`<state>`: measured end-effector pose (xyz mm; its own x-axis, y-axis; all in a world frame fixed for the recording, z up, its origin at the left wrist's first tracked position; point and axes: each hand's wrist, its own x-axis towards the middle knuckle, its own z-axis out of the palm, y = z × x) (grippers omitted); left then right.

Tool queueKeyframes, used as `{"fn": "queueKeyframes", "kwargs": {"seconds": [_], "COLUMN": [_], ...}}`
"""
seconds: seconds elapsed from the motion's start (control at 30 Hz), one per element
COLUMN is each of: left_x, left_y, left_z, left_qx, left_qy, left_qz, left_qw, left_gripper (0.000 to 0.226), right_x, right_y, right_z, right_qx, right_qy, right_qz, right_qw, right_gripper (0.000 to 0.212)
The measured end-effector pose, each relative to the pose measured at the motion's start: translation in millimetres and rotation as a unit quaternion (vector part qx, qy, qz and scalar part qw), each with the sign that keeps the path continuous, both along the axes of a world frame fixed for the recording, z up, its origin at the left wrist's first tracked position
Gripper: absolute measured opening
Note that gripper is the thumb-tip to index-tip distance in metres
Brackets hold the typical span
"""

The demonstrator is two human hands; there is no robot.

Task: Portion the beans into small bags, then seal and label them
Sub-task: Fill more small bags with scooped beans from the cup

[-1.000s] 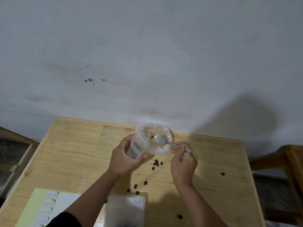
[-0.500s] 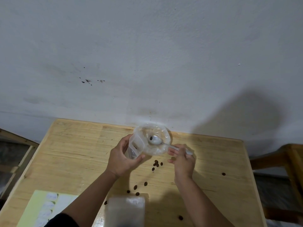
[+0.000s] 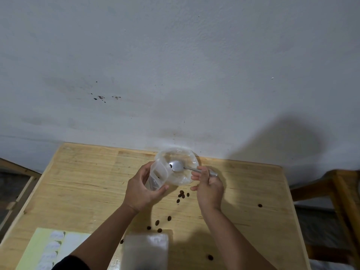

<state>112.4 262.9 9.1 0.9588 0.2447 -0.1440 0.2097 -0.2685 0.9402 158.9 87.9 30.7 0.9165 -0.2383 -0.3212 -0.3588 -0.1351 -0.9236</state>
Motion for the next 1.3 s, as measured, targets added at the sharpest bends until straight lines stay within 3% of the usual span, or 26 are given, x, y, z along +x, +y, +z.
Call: {"fn": "queueKeyframes", "kwargs": {"seconds": [0.2,0.43,0.6,0.97,1.2,1.3], "left_x": [3.8,14.2,9.9,4.8,7.7,7.5], "left_y": [-1.4,-5.0,-4.4,-5.6,-8.7,-8.5], "left_z": [-0.2,3.9,5.5,2.5,4.0,4.9], "left_qx": [0.002,-0.003,-0.002,-0.009,-0.006,-0.009], "left_qy": [0.003,-0.008,-0.008,-0.001,-0.006,-0.007], "left_qz": [-0.004,-0.014,-0.015,0.001,-0.009,-0.013], "left_qw": [1.000,1.000,1.000,1.000,1.000,1.000], "left_gripper": [0.087,0.093,0.086,0.086,0.090,0.094], "right_x": [-4.4,1.0,3.7,0.5,-8.6,-8.2], "right_y": [-2.0,-1.4,-14.9,-35.5,-20.6,-18.6], "right_z": [-9.2,-13.9,-7.7,31.3,73.6,68.7], "right_qx": [-0.019,0.112,0.164,0.120,-0.021,-0.018], "right_qy": [-0.008,0.096,0.113,-0.005,-0.127,-0.141], "right_qz": [0.020,-0.003,-0.070,-0.044,0.098,0.038], "right_qw": [1.000,0.989,0.977,0.992,0.987,0.989], "right_gripper": [0.026,0.027,0.024,0.027,0.028,0.027]}}
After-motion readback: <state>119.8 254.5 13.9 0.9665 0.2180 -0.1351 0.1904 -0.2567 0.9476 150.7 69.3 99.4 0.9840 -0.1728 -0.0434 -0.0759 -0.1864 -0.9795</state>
